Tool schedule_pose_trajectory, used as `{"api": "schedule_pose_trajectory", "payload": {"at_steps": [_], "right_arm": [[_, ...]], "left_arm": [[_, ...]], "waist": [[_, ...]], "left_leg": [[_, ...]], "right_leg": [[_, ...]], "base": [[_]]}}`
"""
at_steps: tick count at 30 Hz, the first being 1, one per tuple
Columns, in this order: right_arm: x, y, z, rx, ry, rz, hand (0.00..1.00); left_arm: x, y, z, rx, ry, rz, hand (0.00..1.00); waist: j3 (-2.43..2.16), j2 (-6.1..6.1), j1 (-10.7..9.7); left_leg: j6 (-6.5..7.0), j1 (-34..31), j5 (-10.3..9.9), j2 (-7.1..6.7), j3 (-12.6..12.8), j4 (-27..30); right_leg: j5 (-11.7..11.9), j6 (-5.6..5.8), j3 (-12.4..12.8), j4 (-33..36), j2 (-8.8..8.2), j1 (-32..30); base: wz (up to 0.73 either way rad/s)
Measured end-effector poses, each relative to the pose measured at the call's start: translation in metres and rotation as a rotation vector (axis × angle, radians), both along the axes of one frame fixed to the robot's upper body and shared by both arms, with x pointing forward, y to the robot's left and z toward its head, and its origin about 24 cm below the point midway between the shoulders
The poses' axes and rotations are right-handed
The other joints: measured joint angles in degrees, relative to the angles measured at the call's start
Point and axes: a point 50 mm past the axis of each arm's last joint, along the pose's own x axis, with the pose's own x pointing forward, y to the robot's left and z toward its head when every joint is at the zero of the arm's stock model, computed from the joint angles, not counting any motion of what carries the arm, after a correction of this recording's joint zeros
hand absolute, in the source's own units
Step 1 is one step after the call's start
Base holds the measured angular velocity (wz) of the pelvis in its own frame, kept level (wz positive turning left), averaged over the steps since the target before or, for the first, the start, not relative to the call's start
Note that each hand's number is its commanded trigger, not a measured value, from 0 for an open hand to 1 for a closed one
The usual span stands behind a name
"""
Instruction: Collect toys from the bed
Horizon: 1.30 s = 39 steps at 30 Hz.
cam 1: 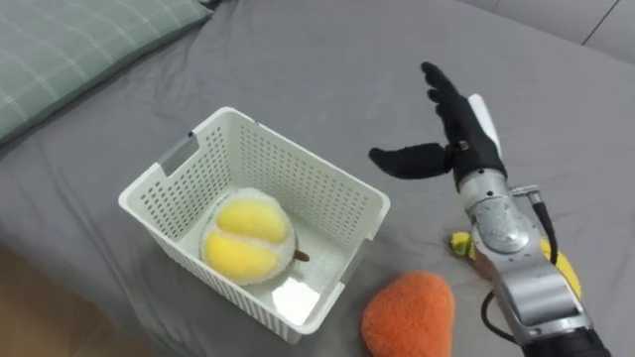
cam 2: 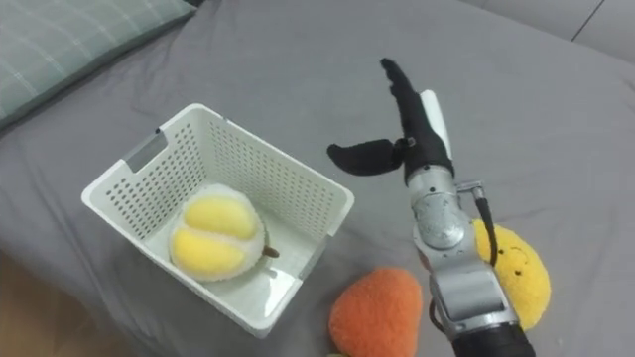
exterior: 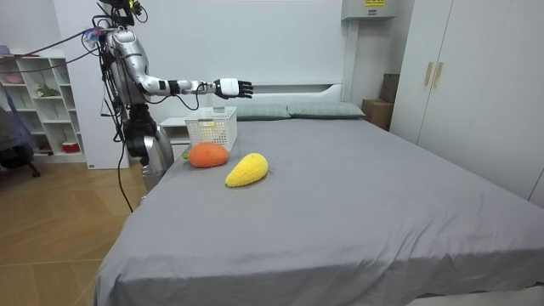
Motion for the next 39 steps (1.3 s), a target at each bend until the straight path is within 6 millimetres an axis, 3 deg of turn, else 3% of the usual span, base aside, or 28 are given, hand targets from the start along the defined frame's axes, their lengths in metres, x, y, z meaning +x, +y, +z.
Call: {"api": "schedule_pose_trajectory", "payload": {"at_steps": [3,10,16,27,33,39], "right_arm": [[-0.008,-0.006,-0.012,-0.008,0.042,-0.023,0.0],[-0.015,-0.024,-0.018,-0.004,0.068,-0.084,0.0],[-0.019,-0.051,-0.033,-0.025,0.136,-0.189,0.0],[-0.031,-0.063,-0.059,-0.042,0.252,-0.227,0.0],[-0.032,-0.079,-0.067,-0.091,0.298,-0.272,0.0],[-0.022,-0.099,-0.079,-0.129,0.39,-0.364,0.0]], "left_arm": [[-0.004,0.001,0.0,0.004,0.01,0.003,0.0],[-0.009,0.002,-0.001,0.006,0.014,0.02,0.0],[-0.02,0.01,0.001,0.028,0.033,0.045,0.0],[-0.043,0.019,0.001,0.036,0.103,0.046,0.0],[-0.025,0.021,0.003,0.039,0.055,0.044,0.0],[0.009,0.017,0.005,0.017,-0.033,0.045,0.0]], "waist": [[-0.39,0.35,-1.3],[-0.46,0.15,-5.0],[-0.47,-1.59,-5.5],[-0.46,-1.86,-6.2],[-0.61,-1.94,-5.9],[-0.16,-1.31,-5.7]], "left_leg": [[0.08,0.9,-0.1,0.23,1.1,-0.5],[0.18,1.6,-0.1,0.58,3.0,-1.2],[0.2,2.4,-0.3,0.97,4.4,-1.2],[0.26,1.7,-1.0,1.35,5.1,-0.7],[0.51,-3.2,-1.1,1.4,5.2,1.2],[0.91,-9.1,-0.1,1.48,6.1,2.0]], "right_leg": [[0.0,0.04,1.2,0.2,-0.01,0.3],[0.0,0.02,2.9,1.0,0.21,-0.2],[0.3,-0.06,4.3,1.0,0.7,-0.1],[0.7,-0.01,5.0,0.9,1.09,-0.9],[1.3,0.14,5.2,1.1,1.01,-4.9],[1.9,0.16,5.4,2.0,0.82,-11.0]], "base": [[-0.21],[-0.15],[-0.13],[-0.04],[0.0],[-0.06]]}}
